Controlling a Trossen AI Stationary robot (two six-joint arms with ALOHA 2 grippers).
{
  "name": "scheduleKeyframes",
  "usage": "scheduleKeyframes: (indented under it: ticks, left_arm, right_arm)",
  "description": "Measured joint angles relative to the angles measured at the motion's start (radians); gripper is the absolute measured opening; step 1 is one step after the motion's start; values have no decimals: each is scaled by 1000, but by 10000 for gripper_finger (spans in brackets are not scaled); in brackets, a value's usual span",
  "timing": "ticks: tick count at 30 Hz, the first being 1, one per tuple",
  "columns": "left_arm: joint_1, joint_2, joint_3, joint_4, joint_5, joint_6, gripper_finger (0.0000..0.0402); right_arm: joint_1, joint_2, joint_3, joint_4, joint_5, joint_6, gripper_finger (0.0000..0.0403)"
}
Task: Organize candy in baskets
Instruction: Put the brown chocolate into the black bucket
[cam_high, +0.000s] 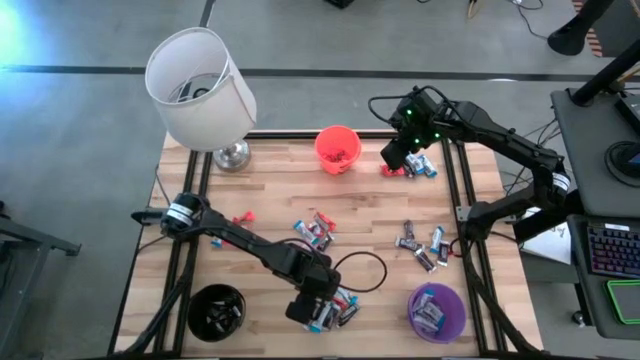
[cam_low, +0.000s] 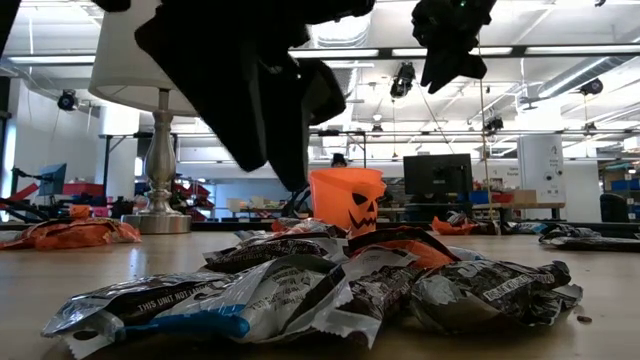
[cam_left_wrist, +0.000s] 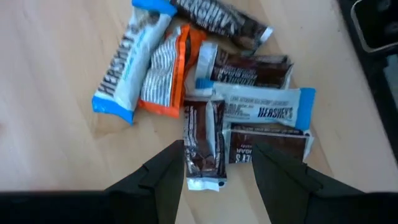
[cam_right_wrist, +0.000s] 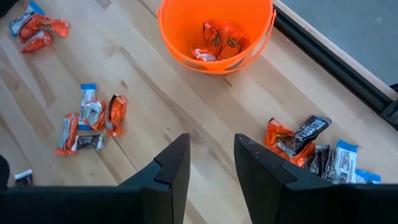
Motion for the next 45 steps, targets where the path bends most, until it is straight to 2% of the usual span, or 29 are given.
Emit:
scheduleKeyframes:
  ticks: [6, 26, 30, 39, 45]
  left_arm:
    - [0, 0, -36, 25, 0, -18, 169]
    - [-6, 75, -43, 63, 35, -50, 164]
    - [-6, 76, -43, 62, 34, -50, 140]
    - [-6, 76, -43, 59, 34, -69, 52]
    - [-5, 76, -43, 51, 34, -70, 14]
  right_arm:
    - [0, 0, 0, -1, 0, 0, 120]
    - [0, 0, 0, -5, 1, 0, 123]
    - [0, 0, 0, -5, 0, 0, 123]
    - [0, 0, 0, -5, -4, 1, 123]
    - [0, 0, 0, -5, -4, 1, 123]
